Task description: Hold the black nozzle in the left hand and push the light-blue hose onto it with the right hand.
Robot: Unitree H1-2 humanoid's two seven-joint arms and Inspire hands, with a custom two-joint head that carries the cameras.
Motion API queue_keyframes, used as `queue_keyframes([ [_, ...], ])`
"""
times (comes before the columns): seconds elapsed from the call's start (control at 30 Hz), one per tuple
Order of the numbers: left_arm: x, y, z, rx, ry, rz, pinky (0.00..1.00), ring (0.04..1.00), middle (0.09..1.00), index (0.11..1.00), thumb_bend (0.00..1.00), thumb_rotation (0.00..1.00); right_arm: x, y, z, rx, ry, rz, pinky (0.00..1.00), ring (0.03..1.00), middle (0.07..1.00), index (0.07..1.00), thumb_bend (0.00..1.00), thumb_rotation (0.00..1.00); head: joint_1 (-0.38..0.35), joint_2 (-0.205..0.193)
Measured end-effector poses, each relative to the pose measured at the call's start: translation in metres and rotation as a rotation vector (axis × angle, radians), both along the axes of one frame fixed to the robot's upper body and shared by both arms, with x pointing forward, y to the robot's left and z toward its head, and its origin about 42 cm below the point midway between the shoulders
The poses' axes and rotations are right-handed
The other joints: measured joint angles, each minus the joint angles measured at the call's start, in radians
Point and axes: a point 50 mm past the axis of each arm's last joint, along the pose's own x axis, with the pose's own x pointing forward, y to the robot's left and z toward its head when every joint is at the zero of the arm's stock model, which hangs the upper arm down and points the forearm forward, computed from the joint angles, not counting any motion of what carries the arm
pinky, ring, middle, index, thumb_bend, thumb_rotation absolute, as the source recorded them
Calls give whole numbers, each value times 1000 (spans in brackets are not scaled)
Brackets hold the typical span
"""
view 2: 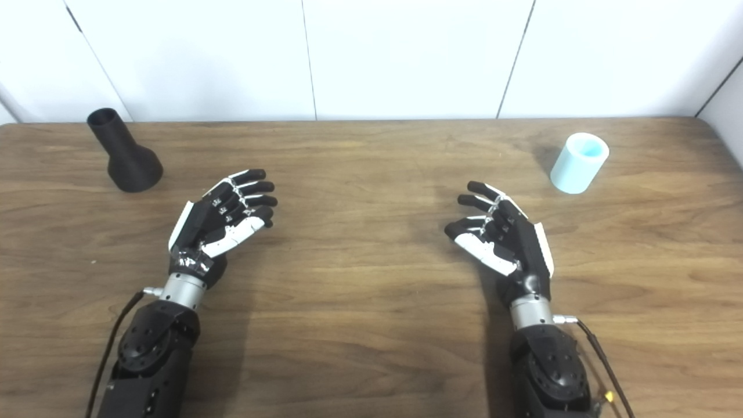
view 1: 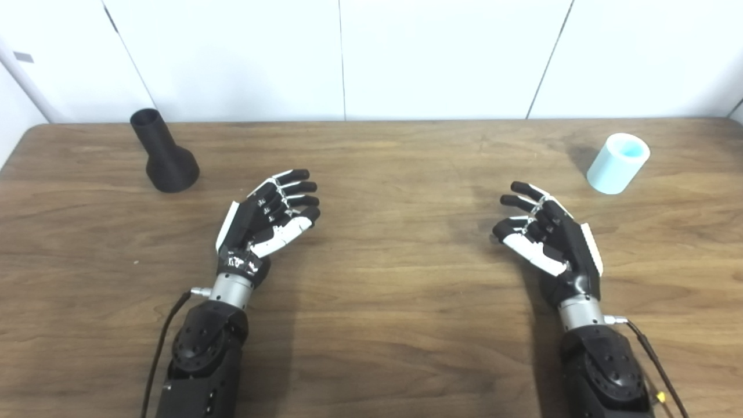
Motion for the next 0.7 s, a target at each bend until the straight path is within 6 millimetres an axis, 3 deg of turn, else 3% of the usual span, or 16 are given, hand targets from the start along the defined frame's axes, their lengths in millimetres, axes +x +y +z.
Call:
queue_keyframes([
  [0.53,1,0,0,-1,-14,2,459,637,691,716,634,72,0,0,0,-1,0,0,384,504,677,724,606,188,3,0],
  [0.67,2,-1,0,1,-21,1,453,625,688,715,646,97,0,-1,-1,-5,2,0,387,505,682,723,581,187,92,-40],
  [0.7,3,-2,0,3,-24,0,454,621,682,713,649,106,0,-2,-2,-6,1,2,384,503,679,725,560,165,148,-64],
])
